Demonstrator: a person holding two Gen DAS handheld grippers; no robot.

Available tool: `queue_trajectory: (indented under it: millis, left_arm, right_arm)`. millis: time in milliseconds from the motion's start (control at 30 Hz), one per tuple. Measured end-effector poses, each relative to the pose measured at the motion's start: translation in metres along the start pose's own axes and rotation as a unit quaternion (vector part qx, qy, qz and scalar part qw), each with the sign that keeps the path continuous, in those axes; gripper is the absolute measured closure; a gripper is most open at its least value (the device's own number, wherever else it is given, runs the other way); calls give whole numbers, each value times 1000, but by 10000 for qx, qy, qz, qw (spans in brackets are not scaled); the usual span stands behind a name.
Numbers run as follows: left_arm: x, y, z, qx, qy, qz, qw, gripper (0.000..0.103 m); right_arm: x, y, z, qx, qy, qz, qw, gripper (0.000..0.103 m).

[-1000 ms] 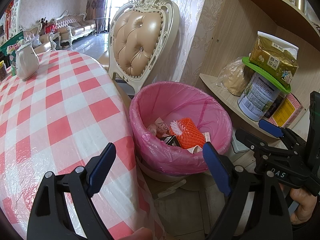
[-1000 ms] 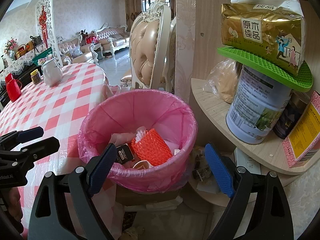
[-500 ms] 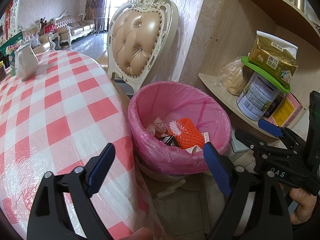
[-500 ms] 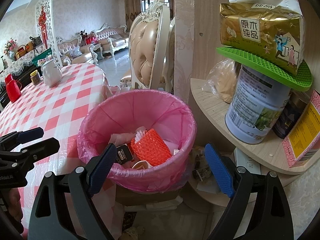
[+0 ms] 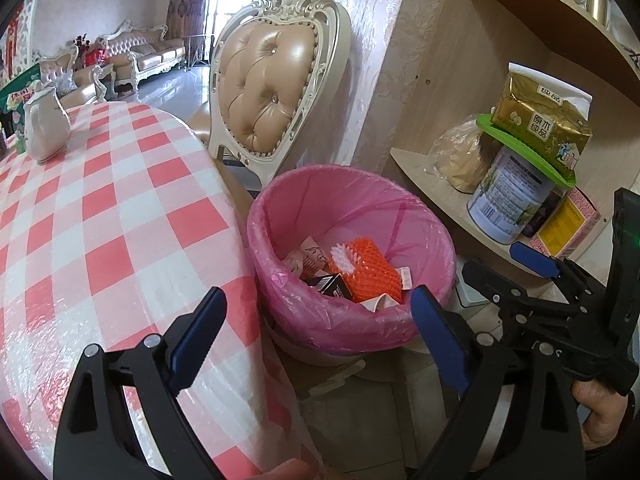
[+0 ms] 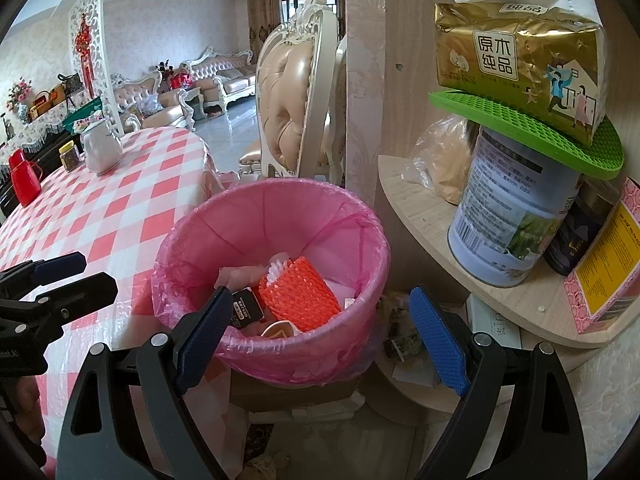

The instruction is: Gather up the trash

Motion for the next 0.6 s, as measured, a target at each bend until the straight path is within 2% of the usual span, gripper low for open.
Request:
queue_trajectory:
  millis: [267, 400, 600]
  left_arm:
    - [0, 4, -2, 15, 45, -35, 10000, 5]
    - [-2, 10, 1, 161, 155, -78, 9997, 5]
    - [1, 11, 0, 107, 152, -187, 9997, 5]
  right_arm:
    - [4, -2, -2, -23, -22, -35, 10000, 18]
    - [5, -2, -2, -29, -31, -45, 10000, 18]
    - [6, -3, -4, -48, -37, -56, 10000, 18]
Point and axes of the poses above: each gripper's, at about its wrist camera, not at the fingertips, and z roughly against the way its jaws point, x to its right, y to its top, the point moved 10 cm from there along -z, roughly the way its jaws point, and after that the axes turned 10 degrees about -z, right-handed, at the moved point
